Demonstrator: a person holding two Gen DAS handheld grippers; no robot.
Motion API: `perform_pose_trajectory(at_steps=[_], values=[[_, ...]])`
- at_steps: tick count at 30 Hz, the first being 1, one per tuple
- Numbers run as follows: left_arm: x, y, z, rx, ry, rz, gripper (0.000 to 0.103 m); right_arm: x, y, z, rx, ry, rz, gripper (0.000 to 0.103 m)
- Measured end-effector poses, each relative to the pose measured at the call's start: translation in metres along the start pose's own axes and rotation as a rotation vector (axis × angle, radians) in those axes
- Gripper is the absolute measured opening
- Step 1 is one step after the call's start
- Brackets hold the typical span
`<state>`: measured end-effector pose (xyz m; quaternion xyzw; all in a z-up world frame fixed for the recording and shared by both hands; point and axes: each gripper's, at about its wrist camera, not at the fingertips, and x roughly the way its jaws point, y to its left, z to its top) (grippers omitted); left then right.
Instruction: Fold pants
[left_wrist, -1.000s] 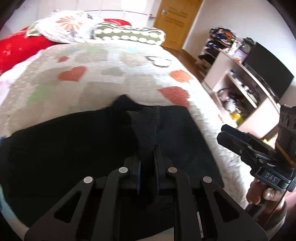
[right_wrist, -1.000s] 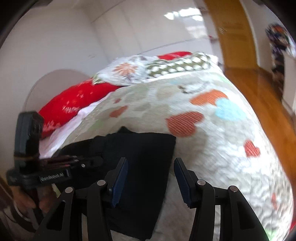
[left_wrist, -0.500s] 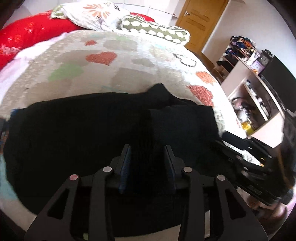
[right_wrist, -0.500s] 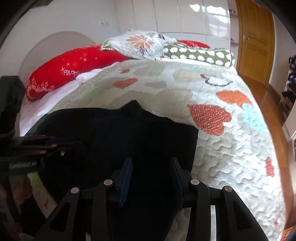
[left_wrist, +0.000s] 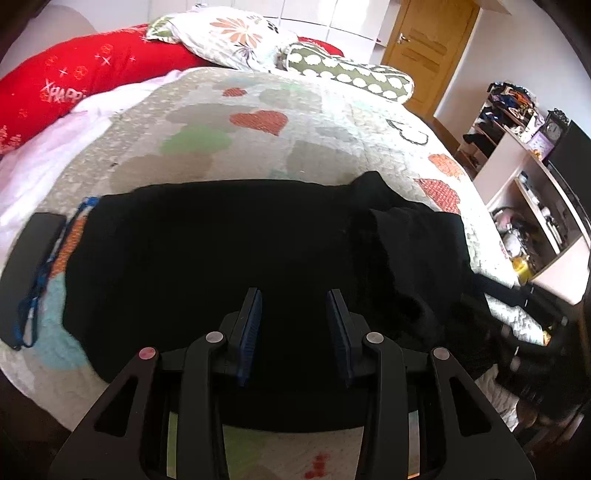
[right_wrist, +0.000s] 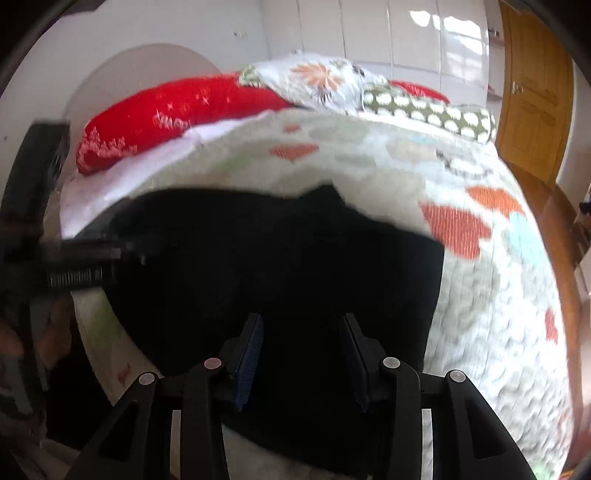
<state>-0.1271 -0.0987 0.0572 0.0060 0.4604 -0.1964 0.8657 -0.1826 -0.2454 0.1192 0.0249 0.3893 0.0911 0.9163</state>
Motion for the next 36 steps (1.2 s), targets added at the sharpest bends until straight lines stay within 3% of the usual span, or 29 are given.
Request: perform_pose_trajectory(at_steps=[6,13,23,28,32,36], values=[[-0.006,0.018,-0.004,-0.036,-0.006,0.023,0.036,0.030,0.012,0.033,0.025,-0.030,0.000,0.042],[-0.003,0.042,-0.008,-0.089,0.005,0.045,0.036,0.078,0.023,0.033,0.024,0.049,-0.021,0.046],[-0.010,0.054,-0.011,-0.127,-0.003,0.027,0.036,0.038,0.033,0.024,-0.016,0.039,0.021,0.047],[-0.026,0.075,-0.020,-0.215,-0.031,-0.045,0.036,0.048,0.041,0.005,-0.031,0.065,0.021,0.049],[-0.044,0.097,-0.037,-0.292,-0.075,-0.080,0.062,0.041,0.040,0.016,-0.008,0.070,0.037,0.049],[-0.054,0.113,-0.050,-0.365,-0.101,-0.090,0.062,0.033,0.048,0.034,-0.013,0.015,0.084,0.049]])
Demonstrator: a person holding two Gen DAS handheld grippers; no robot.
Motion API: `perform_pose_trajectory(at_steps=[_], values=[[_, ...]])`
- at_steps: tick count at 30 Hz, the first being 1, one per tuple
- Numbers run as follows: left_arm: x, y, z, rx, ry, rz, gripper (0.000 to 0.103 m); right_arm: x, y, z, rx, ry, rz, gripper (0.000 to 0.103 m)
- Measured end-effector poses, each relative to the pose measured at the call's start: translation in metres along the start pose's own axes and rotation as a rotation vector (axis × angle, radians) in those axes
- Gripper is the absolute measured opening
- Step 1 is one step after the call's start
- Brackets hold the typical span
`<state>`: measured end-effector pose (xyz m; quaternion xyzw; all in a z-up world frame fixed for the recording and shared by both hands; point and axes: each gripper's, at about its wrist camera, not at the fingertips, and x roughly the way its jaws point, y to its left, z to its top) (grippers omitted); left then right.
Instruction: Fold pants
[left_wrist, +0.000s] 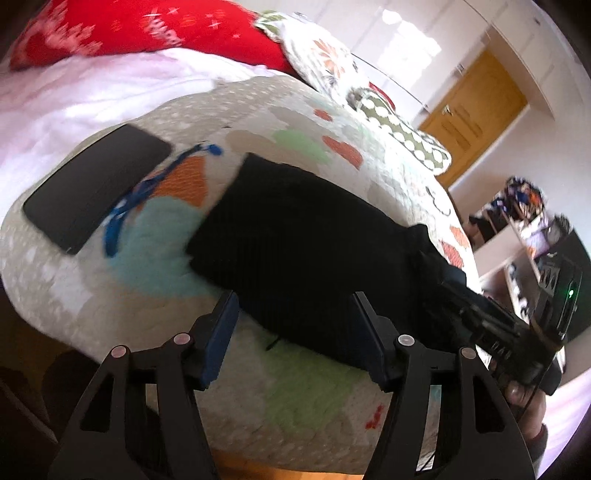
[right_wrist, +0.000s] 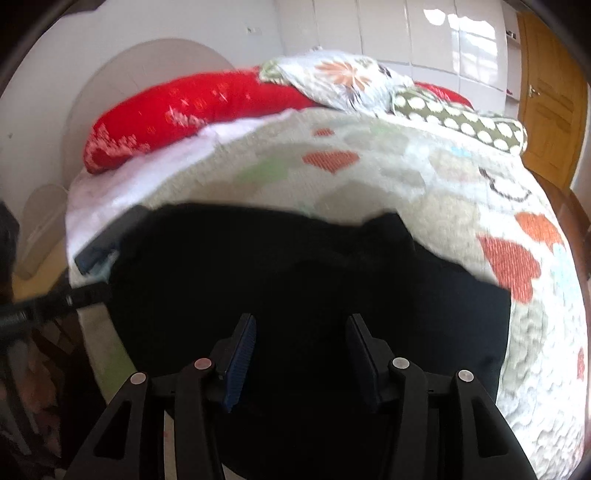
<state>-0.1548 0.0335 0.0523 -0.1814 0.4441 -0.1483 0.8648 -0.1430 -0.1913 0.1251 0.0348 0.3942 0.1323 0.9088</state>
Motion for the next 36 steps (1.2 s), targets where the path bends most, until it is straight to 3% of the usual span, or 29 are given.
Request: perform_pose_trajectory(at_steps=[7,15,20,24,27,31,34,36], values=[[0.016,0.008,-0.012,-0.072,0.031,-0.008,0.063,0.035,0.032,0.032,-0.006,0.018,0.127,0.051],[0.033,0.002,-0.009,-0.099,0.026,-0.022,0.063,0.087,0.063,0.065,-0.089,0.076,0.091,0.051],[0.040,0.011,-0.004,-0.139,0.029,-0.066,0.066,0.107,0.076,0.085,-0.150,0.077,0.130,0.051],[0.042,0.013,0.001,-0.154,0.009,-0.082,0.071,0.132,0.084,0.092,-0.174,0.122,0.136,0.064],[0.044,0.012,0.005,-0.176,-0.011,-0.107,0.078,0.148,0.074,0.092,-0.100,0.115,0.156,0.068],[0.045,0.010,0.007,-0.185,-0.042,-0.105,0.078,0.147,0.061,0.091,-0.012,0.120,0.196,0.070],[0.045,0.009,0.008,-0.187,-0.045,-0.093,0.077,0.130,0.060,0.096,-0.004,0.089,0.168,0.070],[0.044,0.008,0.009,-0.178,-0.054,-0.071,0.061,0.119,0.059,0.099,-0.005,0.067,0.162,0.070]])
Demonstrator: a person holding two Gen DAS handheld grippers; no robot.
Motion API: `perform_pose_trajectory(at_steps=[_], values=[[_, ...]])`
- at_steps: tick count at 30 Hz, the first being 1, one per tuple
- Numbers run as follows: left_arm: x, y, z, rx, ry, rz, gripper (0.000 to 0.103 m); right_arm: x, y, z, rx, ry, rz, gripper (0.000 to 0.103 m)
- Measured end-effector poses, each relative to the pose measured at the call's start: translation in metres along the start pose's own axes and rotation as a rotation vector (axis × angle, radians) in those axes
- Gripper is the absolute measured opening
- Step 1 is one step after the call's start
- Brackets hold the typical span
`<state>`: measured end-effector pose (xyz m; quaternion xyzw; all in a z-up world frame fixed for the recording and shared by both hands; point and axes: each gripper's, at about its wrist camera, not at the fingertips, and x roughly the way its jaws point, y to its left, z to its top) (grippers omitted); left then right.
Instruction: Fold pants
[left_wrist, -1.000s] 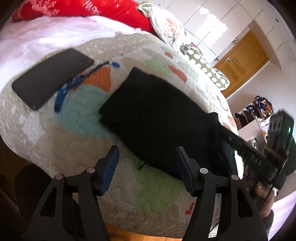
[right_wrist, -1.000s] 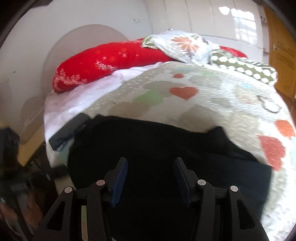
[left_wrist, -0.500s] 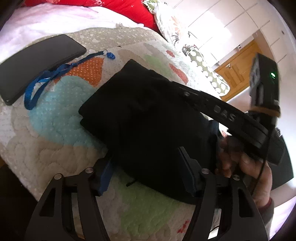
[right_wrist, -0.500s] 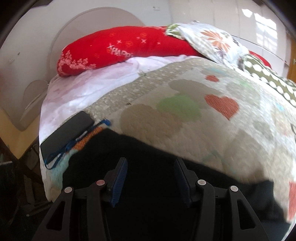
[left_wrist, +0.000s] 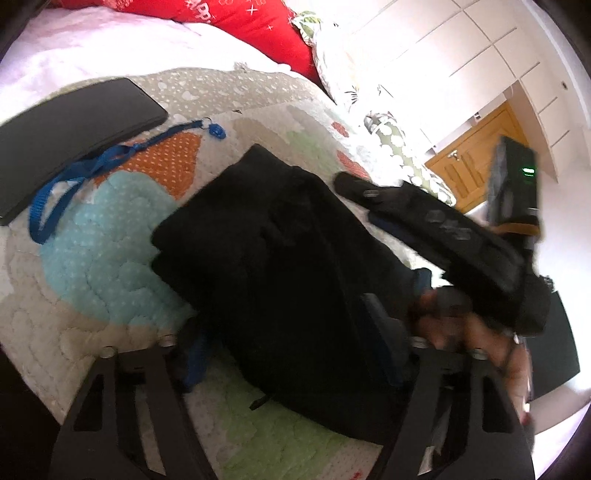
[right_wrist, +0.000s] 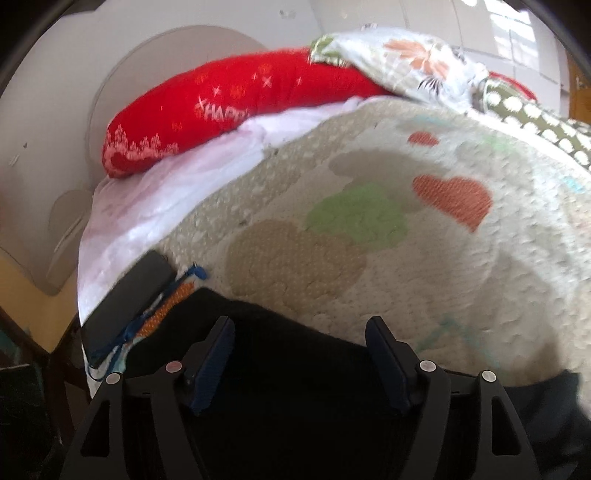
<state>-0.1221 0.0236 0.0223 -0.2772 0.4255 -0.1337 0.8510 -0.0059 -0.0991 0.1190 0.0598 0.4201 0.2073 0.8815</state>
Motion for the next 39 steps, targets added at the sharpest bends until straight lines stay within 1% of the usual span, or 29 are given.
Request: perform_pose_trajectory(at_steps=[1,3,5,7,9,13,14,16,17,20,22,23,25,28,31,32,34,35,36,38,39], values=[[-0.001,-0.001,-0.001,0.012,-0.005,0.014,0.056,-0.008,0.000,0.001,-0.002,-0.004,-0.001,0.070],[-0.001,-0.003,-0.001,0.035,-0.003,0.030,0.038,-0.019,-0.002,0.001,-0.004,-0.011,-0.010,0.070],[-0.003,-0.007,-0.002,0.056,-0.005,0.046,0.027,-0.030,-0.005,-0.001,0.001,-0.023,-0.021,0.070],[-0.011,-0.016,-0.004,0.103,-0.033,0.067,0.023,-0.041,-0.009,-0.003,0.013,-0.032,-0.026,0.070],[-0.019,-0.030,-0.008,0.171,-0.071,0.086,0.019,-0.059,-0.016,-0.005,0.031,-0.055,-0.037,0.070],[-0.031,-0.072,-0.024,0.382,-0.171,0.130,0.018,-0.095,-0.030,-0.009,0.077,-0.099,-0.064,0.070],[-0.031,-0.088,-0.032,0.471,-0.195,0.136,0.018,-0.107,-0.036,-0.012,0.105,-0.115,-0.078,0.070],[-0.029,-0.120,-0.059,0.679,-0.256,0.182,0.018,-0.124,-0.047,-0.017,0.146,-0.143,-0.075,0.071],[-0.026,-0.129,-0.070,0.748,-0.270,0.187,0.018,-0.134,-0.057,-0.022,0.181,-0.155,-0.060,0.071],[-0.010,-0.156,-0.112,0.959,-0.263,0.165,0.018,-0.149,-0.079,-0.033,0.270,-0.160,-0.014,0.071],[0.002,-0.164,-0.132,1.041,-0.247,0.168,0.018,-0.154,-0.094,-0.043,0.327,-0.161,0.047,0.072],[0.007,-0.165,-0.139,1.060,-0.230,0.164,0.018,-0.156,-0.097,-0.046,0.342,-0.158,0.068,0.073],[0.011,-0.162,-0.146,1.066,-0.207,0.160,0.018,-0.158,-0.102,-0.052,0.359,-0.154,0.117,0.076],[0.013,-0.160,-0.146,1.078,-0.202,0.161,0.018,-0.157,-0.105,-0.058,0.363,-0.130,0.160,0.078],[0.012,-0.158,-0.146,1.089,-0.211,0.163,0.018,-0.153,-0.109,-0.066,0.383,-0.119,0.181,0.079],[0.012,-0.158,-0.146,1.088,-0.210,0.161,0.018,-0.151,-0.109,-0.068,0.385,-0.110,0.173,0.079],[0.010,-0.159,-0.149,1.089,-0.213,0.160,0.018,-0.148,-0.110,-0.074,0.379,-0.083,0.114,0.079],[0.008,-0.158,-0.148,1.087,-0.215,0.157,0.018,-0.149,-0.109,-0.080,0.369,-0.072,0.059,0.079],[0.008,-0.159,-0.148,1.082,-0.214,0.153,0.018,-0.151,-0.111,-0.085,0.365,-0.073,0.026,0.079],[0.008,-0.159,-0.146,1.063,-0.210,0.138,0.018,-0.155,-0.117,-0.096,0.385,-0.081,0.015,0.079],[0.009,-0.159,-0.145,1.056,-0.206,0.131,0.018,-0.156,-0.123,-0.102,0.417,-0.084,0.045,0.079]])
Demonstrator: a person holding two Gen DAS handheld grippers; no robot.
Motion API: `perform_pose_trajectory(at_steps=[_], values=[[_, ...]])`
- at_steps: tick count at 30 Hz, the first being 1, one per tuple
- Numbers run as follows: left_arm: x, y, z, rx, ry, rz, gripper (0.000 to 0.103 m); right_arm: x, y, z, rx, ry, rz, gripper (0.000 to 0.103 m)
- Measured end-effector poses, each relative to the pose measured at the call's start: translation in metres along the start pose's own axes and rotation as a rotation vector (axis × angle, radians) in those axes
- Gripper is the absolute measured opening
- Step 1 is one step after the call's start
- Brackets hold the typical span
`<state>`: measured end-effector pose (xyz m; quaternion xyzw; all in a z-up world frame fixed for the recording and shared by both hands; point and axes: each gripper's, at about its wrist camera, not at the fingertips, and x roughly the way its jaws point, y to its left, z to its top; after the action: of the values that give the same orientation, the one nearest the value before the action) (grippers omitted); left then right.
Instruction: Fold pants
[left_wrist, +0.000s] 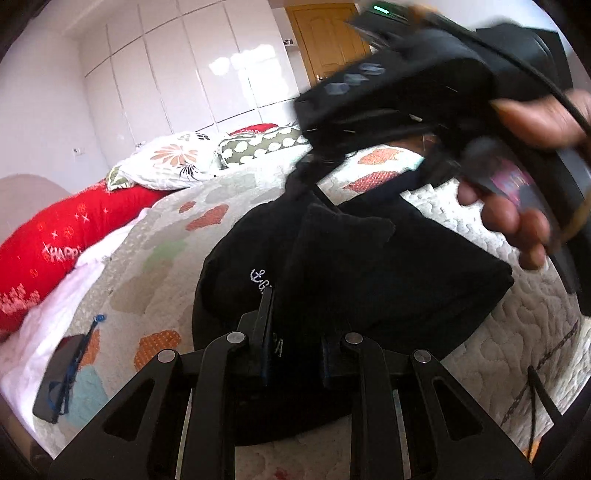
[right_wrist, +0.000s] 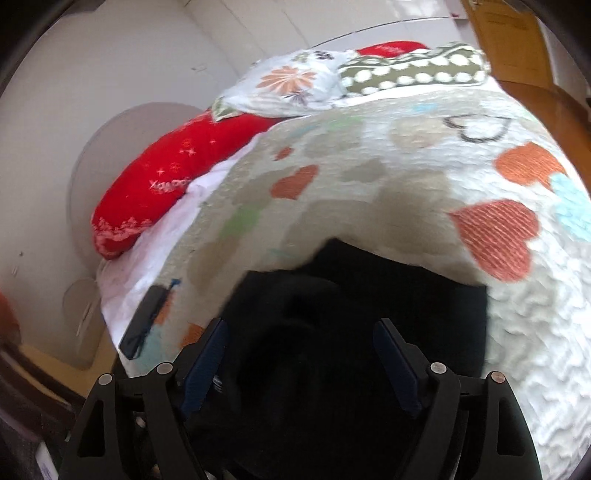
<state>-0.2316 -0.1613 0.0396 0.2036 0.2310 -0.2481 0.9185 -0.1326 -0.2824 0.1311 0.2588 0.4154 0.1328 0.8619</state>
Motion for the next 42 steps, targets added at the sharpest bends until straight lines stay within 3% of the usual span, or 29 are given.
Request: perform_pose_trajectory(at_steps=[2,8,10,12,13,17,19,22,25,29,30,32,34,35,36,39,42], values=[[0.002,-0.002,0.000,0.012,0.000,0.005,0.018,0.003,-0.014,-0.004,0.066,0.018,0.073,0.080],[0.000,-0.009,-0.001,0.053,-0.001,0.028,0.018,0.038,-0.005,-0.002,0.066,0.091,0.129,0.079],[-0.003,-0.009,0.001,0.049,0.004,0.018,0.018,0.041,0.003,-0.002,0.034,0.072,0.114,0.043],[-0.010,-0.008,0.008,0.042,-0.009,-0.002,0.018,0.027,0.020,-0.002,-0.069,0.016,0.100,0.028],[-0.016,-0.009,0.013,0.043,-0.026,-0.007,0.018,0.017,0.026,-0.002,-0.098,-0.011,0.096,0.027],[-0.038,-0.023,0.040,0.045,-0.108,-0.081,0.018,-0.028,0.028,0.004,-0.155,-0.118,0.060,0.027],[-0.036,-0.034,0.046,0.043,-0.108,-0.129,0.018,-0.044,0.020,0.003,-0.160,-0.146,0.025,0.027],[-0.020,-0.051,0.045,0.035,-0.046,-0.194,0.018,-0.044,-0.008,-0.003,-0.124,-0.125,-0.071,0.027],[0.002,-0.061,0.034,0.029,0.097,-0.265,0.019,-0.018,-0.039,-0.014,-0.087,-0.054,-0.185,0.027],[-0.020,-0.052,0.034,0.040,0.070,-0.312,0.021,-0.012,-0.053,-0.021,-0.063,-0.053,-0.205,0.027],[-0.026,-0.047,0.036,0.037,0.063,-0.321,0.021,-0.015,-0.054,-0.020,-0.054,-0.053,-0.201,0.030],[-0.036,-0.030,0.041,0.011,0.051,-0.336,0.021,-0.027,-0.056,-0.016,-0.020,-0.059,-0.225,0.045],[-0.042,-0.007,0.045,-0.025,0.033,-0.309,0.036,-0.044,-0.052,-0.017,-0.037,-0.101,-0.271,0.048],[-0.042,0.005,0.047,-0.051,0.023,-0.283,0.050,-0.053,-0.049,-0.018,-0.049,-0.119,-0.295,0.048],[-0.041,0.015,0.047,-0.076,0.011,-0.263,0.055,-0.062,-0.046,-0.018,-0.067,-0.143,-0.310,0.048],[-0.028,0.041,0.050,-0.165,0.036,-0.230,0.055,-0.073,-0.030,-0.012,-0.092,-0.188,-0.257,0.048],[-0.002,0.049,0.050,-0.249,0.079,-0.272,0.055,-0.062,-0.014,-0.003,-0.135,-0.177,-0.168,0.048]])
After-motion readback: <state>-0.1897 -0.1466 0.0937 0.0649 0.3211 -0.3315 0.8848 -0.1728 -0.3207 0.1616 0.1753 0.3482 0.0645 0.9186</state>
